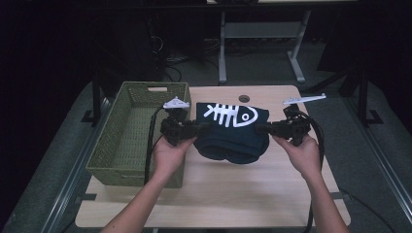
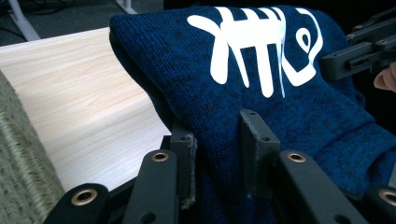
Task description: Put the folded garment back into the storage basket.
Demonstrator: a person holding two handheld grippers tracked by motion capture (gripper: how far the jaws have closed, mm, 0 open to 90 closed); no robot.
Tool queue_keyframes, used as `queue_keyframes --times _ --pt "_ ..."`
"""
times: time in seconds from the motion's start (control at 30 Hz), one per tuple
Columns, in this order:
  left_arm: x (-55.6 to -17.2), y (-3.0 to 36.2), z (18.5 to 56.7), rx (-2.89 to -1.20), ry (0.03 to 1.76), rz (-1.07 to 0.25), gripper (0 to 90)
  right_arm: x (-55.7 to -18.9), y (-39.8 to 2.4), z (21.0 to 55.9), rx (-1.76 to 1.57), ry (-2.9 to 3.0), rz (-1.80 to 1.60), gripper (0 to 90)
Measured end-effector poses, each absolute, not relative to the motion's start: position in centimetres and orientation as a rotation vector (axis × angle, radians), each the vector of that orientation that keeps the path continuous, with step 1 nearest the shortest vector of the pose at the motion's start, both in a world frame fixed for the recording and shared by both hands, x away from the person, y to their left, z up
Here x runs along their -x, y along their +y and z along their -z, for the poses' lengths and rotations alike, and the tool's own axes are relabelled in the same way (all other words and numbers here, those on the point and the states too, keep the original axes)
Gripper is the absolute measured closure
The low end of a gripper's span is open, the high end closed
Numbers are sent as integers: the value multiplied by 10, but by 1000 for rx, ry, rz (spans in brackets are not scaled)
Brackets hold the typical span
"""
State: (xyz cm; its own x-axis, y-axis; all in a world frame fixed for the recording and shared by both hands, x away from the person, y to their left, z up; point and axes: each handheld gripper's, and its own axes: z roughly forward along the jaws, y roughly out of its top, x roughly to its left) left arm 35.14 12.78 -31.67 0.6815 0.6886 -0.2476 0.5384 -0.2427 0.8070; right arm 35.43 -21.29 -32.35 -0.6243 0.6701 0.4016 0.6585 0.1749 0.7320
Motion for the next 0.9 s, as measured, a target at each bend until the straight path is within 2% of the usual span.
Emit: queue_keyframes --times 0.9 --pt "-351 169 303 -1893 988 -223 690 -366 -172 306 -1278 2444 -1492 745"
